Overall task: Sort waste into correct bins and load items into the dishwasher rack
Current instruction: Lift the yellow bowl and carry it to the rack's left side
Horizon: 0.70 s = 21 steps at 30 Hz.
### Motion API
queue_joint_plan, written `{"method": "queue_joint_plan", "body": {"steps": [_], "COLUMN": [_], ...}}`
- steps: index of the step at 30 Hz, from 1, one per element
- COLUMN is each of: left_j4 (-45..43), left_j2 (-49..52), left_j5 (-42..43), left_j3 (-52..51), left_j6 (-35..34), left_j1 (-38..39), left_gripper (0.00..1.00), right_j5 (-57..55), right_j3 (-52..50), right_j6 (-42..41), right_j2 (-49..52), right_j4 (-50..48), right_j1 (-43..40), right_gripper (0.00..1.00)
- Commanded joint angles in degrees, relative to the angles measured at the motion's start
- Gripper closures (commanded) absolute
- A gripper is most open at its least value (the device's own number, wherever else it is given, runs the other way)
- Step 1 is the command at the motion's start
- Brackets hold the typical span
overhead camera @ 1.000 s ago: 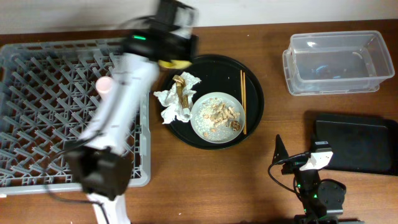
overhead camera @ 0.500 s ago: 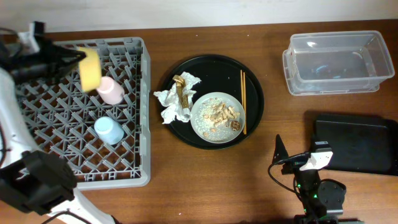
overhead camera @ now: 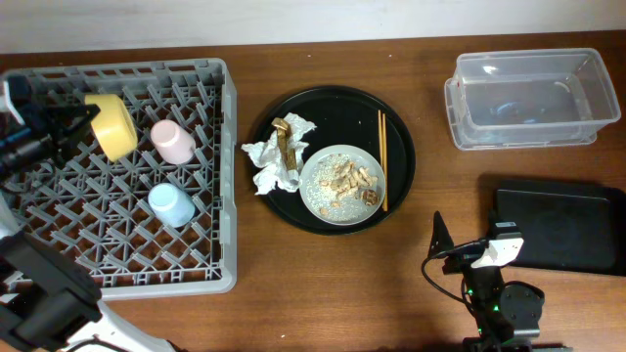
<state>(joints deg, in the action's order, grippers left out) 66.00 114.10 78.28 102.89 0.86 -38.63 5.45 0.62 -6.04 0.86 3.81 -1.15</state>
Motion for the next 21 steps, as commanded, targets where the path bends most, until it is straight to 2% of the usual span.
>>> {"method": "queue_joint_plan", "body": {"steps": [1, 5, 12, 21], "left_j4": [-5.1, -16.8, -22.1, -23.4], "left_j2": [-0.2, 2.5, 8.6, 9.6], "left_j5": [4.0, 8.0, 11.9, 11.9], "left_j3": [-5.9, -11.0, -11.0, -11.0], "left_j6": [1.3, -4.3, -4.5, -4.5], "left_j1": [-1.9, -3.5, -3.4, -1.1], "left_gripper": [1.0, 1.0, 1.0, 1.0], "right_j5": [-0.3, -0.3, -0.3, -0.3], "right_j3": [-0.3, -0.3, -0.3, -0.3], "right_j6": [-0.2, -0.2, -0.2, -0.2], "right_j2": [-0.1, -0.1, -0.1, -0.1], "right_j4": [0.3, 0.3, 0.3, 0.3], "right_j1": [-0.4, -0.4, -0.4, -0.4], "right_gripper": [0.02, 0.02, 0.02, 0.02]}}
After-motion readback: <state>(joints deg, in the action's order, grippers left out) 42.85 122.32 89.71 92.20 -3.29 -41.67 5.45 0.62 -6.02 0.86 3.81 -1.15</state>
